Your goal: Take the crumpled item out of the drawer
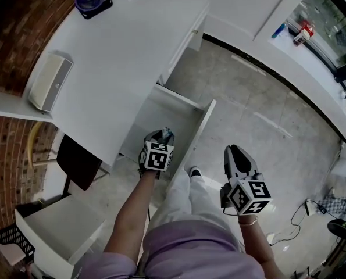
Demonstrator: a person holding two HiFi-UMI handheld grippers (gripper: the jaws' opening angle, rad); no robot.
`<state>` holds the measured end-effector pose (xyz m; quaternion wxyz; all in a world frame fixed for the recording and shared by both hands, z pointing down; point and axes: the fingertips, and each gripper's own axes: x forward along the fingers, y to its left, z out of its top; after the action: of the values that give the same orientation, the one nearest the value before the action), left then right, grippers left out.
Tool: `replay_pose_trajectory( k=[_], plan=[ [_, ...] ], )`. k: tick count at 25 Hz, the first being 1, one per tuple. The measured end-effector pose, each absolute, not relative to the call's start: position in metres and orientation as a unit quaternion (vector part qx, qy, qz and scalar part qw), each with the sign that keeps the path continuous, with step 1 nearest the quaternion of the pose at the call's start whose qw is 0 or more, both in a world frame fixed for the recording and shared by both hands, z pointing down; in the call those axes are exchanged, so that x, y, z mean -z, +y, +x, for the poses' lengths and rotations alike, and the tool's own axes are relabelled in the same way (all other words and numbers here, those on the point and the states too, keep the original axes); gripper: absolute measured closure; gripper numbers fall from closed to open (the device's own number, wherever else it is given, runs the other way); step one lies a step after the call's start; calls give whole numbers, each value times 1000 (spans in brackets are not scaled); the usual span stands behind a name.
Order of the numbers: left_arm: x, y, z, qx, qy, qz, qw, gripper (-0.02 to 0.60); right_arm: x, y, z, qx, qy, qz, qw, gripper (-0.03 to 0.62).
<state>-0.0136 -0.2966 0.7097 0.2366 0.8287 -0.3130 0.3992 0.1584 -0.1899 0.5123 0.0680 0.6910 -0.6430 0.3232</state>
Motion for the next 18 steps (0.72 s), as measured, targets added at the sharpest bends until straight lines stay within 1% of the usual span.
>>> replay_pose_trajectory(
  k=[8, 18],
  plan=[
    [-658, -300, -25, -352, -353, 837, 227, 417, -497, -196, 145, -310, -670, 671, 61, 536],
    [-591, -299, -31, -293, -392, 850, 193, 419, -479, -196, 137, -290, -698, 653, 46, 536]
  ],
)
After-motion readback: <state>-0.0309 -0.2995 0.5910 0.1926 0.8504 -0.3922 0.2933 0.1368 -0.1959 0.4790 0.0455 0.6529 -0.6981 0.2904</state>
